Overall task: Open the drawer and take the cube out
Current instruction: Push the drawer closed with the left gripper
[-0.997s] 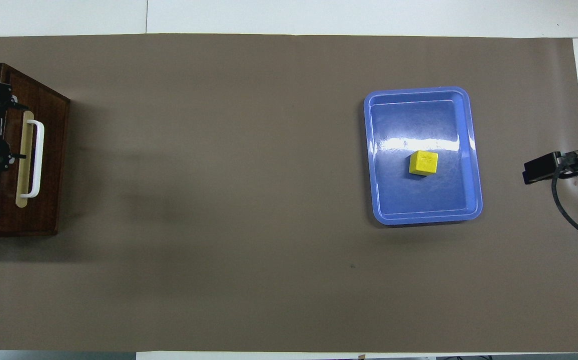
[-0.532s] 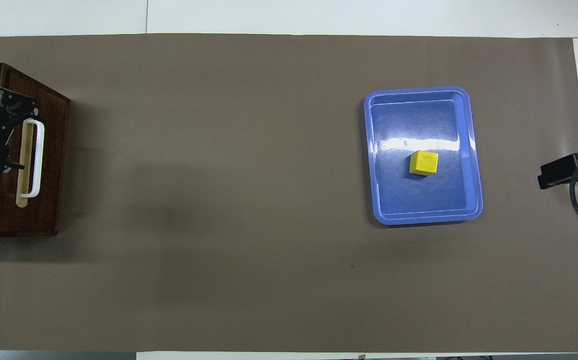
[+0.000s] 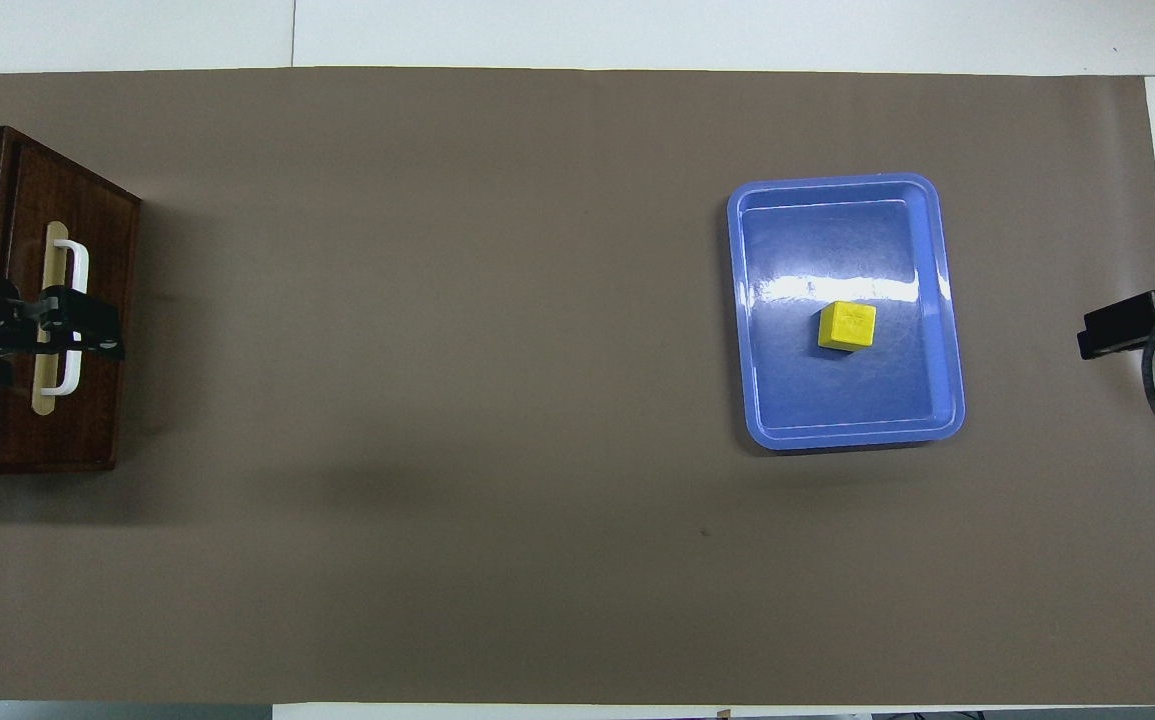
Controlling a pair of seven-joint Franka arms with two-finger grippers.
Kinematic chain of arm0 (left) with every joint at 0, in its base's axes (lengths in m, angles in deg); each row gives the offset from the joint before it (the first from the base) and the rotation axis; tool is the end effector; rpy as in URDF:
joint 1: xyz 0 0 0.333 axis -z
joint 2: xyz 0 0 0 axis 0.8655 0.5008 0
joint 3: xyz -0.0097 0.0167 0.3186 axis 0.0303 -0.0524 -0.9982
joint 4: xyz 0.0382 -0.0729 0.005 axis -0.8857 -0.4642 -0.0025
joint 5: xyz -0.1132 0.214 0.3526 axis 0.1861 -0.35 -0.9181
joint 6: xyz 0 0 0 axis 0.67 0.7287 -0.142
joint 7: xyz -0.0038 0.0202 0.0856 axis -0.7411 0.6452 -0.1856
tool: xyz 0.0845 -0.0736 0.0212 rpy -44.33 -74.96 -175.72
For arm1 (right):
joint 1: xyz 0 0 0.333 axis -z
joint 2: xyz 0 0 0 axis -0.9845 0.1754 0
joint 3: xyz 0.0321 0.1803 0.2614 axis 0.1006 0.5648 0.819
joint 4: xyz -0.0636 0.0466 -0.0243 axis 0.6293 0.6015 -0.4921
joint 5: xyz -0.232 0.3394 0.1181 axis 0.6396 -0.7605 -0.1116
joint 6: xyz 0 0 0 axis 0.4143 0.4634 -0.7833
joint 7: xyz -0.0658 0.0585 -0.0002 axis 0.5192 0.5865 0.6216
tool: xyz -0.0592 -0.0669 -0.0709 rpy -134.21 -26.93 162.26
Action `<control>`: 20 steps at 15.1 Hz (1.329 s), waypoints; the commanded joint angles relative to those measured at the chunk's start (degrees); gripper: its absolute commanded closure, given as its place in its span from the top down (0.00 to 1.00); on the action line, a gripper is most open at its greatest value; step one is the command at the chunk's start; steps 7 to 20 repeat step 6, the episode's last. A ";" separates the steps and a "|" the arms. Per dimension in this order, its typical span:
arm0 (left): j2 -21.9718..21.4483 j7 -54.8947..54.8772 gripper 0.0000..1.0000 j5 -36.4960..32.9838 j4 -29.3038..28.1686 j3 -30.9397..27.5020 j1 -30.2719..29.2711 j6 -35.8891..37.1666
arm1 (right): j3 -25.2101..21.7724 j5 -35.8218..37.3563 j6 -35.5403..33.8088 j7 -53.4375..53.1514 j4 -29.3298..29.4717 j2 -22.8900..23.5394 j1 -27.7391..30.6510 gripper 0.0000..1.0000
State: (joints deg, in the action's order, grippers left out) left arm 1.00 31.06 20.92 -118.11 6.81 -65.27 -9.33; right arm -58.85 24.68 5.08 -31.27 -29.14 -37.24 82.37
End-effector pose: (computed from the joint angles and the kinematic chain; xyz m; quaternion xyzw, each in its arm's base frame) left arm 0.5655 -0.0391 0.5705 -0.9952 -0.0718 0.0646 0.0164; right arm 0.5660 -0.0272 0.6181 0.9986 0.0162 -0.0467 0.0179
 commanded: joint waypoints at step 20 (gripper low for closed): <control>2.47 -6.91 1.00 0.44 3.03 -2.09 4.88 3.70 | 0.14 -1.20 -0.31 -0.19 0.66 0.30 0.51 1.00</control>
